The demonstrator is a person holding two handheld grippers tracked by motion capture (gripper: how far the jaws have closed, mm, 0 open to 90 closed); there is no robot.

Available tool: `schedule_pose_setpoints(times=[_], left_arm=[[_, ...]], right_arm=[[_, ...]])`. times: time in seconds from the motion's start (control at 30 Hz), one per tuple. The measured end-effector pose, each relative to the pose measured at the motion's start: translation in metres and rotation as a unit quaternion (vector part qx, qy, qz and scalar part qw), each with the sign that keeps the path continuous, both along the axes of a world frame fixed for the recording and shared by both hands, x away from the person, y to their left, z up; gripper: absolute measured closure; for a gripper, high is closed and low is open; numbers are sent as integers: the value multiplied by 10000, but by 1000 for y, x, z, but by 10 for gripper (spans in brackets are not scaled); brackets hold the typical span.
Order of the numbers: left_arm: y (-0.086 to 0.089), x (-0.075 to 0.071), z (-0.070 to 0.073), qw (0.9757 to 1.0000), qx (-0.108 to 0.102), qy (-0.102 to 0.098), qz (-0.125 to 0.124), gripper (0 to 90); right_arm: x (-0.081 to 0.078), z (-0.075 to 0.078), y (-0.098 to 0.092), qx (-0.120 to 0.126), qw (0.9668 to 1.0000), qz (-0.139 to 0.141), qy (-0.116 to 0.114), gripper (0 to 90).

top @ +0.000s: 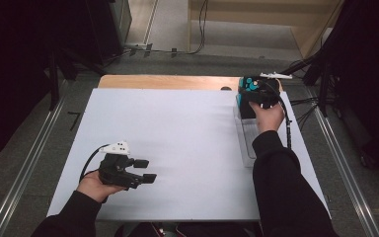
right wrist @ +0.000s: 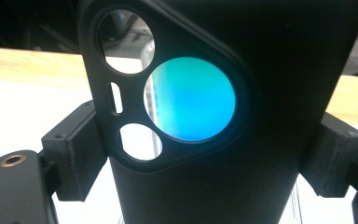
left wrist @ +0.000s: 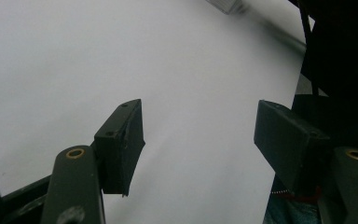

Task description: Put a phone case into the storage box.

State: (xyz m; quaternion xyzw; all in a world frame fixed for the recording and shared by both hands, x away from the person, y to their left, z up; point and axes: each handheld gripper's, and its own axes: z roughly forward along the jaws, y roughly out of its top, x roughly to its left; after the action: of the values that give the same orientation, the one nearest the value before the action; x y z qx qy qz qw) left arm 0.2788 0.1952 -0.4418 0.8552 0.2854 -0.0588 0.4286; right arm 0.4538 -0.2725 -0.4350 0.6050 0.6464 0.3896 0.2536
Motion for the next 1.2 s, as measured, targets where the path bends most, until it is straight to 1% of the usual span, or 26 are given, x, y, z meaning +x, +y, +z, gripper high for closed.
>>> schedule_pose_setpoints(times=[0.07,0.13,0.2,0.3,0.4,0.47,0.6,0.67,0.7,0.77,0.83,0.9,1.03,1.07,1.1,1.13,1.2], left_arm=[[0,0,0,10000,2,0,1,335],[-1,1,-1,10000,-5,13,-4,335],[-1,1,-1,10000,25,10,-12,335],[-1,1,-2,10000,39,20,-24,335],[-2,2,-2,10000,19,32,-24,335],[-3,2,-2,10000,14,30,-32,335],[-4,2,-2,10000,40,29,-59,335],[-4,3,-2,10000,31,22,-64,335],[-4,3,-3,10000,27,27,-44,335],[-3,4,-3,10000,6,47,-21,335],[-2,5,-4,10000,16,56,9,335],[-2,5,-4,10000,38,75,17,335],[-2,5,-4,10000,10,74,32,335],[-2,6,-4,10000,13,69,34,335],[-3,6,-4,10000,10,69,33,335],[-3,6,-4,10000,10,76,22,335],[-3,6,-4,10000,15,70,34,335]], right_arm=[[3,-2,1,0,10000,-24,-11,119],[7,-3,2,-43,10000,14,18,117],[10,-4,2,-54,9999,-12,105,116],[13,-7,4,-185,9996,-80,189,115],[12,-8,6,-186,9996,4,192,106],[12,-7,5,-103,9998,19,193,88],[11,-3,1,73,9999,46,77,87],[8,1,-1,54,10000,29,60,83],[7,2,-2,70,10000,20,46,65],[3,7,-4,157,9998,37,77,25],[-4,12,-4,184,9997,65,121,26],[-10,15,-3,205,9996,145,141,26],[-27,20,1,314,9981,483,227,41],[-34,21,3,392,9967,667,263,41],[-40,22,5,455,9951,846,250,41],[-44,22,7,497,9940,936,264,41],[-59,23,13,604,9909,1175,248,41]])
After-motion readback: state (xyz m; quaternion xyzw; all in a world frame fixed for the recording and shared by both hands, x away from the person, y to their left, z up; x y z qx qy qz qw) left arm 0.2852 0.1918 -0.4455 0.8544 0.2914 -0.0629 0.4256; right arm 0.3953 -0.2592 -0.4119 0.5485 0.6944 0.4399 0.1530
